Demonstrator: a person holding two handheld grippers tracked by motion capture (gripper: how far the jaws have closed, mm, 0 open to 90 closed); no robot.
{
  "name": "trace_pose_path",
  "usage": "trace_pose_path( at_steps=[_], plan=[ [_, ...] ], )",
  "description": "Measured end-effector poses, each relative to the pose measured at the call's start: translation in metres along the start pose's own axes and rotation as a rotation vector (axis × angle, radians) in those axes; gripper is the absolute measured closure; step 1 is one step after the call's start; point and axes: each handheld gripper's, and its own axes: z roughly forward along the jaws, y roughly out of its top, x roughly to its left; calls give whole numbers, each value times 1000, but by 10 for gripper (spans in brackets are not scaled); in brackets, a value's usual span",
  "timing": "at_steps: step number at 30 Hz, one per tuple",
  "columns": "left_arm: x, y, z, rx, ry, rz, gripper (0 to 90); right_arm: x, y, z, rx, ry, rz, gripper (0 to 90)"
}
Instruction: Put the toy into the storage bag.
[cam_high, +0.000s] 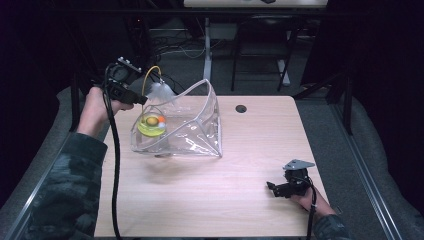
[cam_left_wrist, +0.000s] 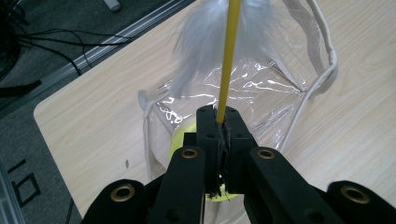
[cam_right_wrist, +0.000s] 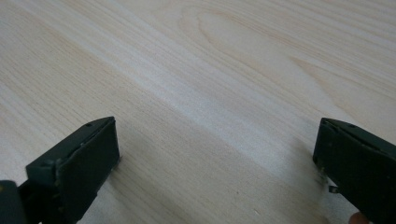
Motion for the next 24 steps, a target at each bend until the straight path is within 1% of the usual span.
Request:
trace_pose_path(
  at_steps=[2,5,11,15,16,18,19,20,23,24],
  plan=[
    [-1,1,5,11,-9,0,880,0,0,0,0,0,0,0],
    [-2,2,8,11,-15,-1,880,0,0,0,0,0,0,0],
    [-7,6,16,20,-25,20,880,0,0,0,0,0,0,0],
    [-10,6,22,26,-27,32,880,0,0,0,0,0,0,0],
    [-10,6,26,38,-37,44,880,0,0,0,-1,-1,1,0],
    [-10,3,32,48,-44,46,880,0,0,0,-2,0,1,0],
    [-10,3,32,48,-44,46,879,0,0,0,-2,0,1,0],
    [-10,3,35,52,-55,39,879,0,0,0,-1,0,0,0],
    [-10,3,37,50,-62,41,879,0,0,0,-2,0,0,0],
    [-11,4,38,35,-56,39,880,0,0,0,-1,0,0,0]
  ],
)
